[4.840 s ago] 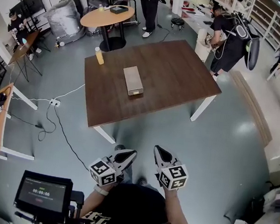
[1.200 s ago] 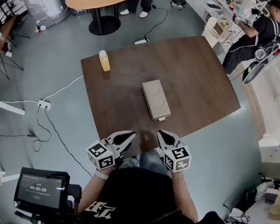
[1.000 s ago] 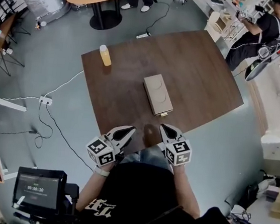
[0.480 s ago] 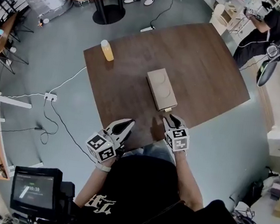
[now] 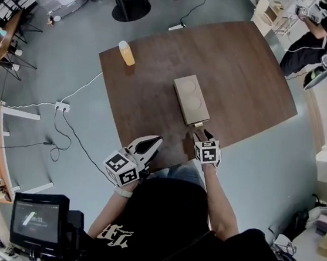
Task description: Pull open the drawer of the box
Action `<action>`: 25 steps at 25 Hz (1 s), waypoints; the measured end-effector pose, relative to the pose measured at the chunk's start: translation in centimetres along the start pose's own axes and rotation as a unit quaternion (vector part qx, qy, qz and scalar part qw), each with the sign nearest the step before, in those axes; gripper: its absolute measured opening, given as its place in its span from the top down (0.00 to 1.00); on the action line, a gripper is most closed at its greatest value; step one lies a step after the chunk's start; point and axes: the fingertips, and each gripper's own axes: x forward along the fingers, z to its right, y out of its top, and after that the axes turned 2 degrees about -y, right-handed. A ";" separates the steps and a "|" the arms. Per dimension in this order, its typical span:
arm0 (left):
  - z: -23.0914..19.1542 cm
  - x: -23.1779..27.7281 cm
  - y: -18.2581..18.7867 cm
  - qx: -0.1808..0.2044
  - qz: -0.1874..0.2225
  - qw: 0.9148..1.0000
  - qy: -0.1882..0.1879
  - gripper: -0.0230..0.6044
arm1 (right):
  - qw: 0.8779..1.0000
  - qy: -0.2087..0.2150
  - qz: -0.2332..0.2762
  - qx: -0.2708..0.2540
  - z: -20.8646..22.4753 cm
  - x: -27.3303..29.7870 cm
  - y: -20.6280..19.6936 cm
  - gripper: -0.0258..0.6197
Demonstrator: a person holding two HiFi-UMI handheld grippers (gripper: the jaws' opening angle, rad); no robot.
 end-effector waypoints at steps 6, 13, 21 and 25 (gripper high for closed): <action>0.8 0.6 -0.8 0.004 -0.024 1.000 -0.017 0.96 | 1.000 -0.009 -0.027 -0.008 0.8 2.4 -1.0 0.69; 1.0 1.2 -1.2 0.001 -0.031 0.999 -0.031 0.96 | 0.997 -0.011 -0.069 -0.018 2.0 5.9 -3.0 0.67; 1.0 1.5 -1.7 0.005 -0.043 0.998 -0.037 0.96 | 0.996 -0.008 -0.089 -0.013 2.6 8.2 -3.1 0.67; 0.9 1.5 -1.9 0.005 -0.045 0.998 -0.036 0.96 | 0.996 -0.022 -0.088 -0.013 3.2 9.0 -2.9 0.67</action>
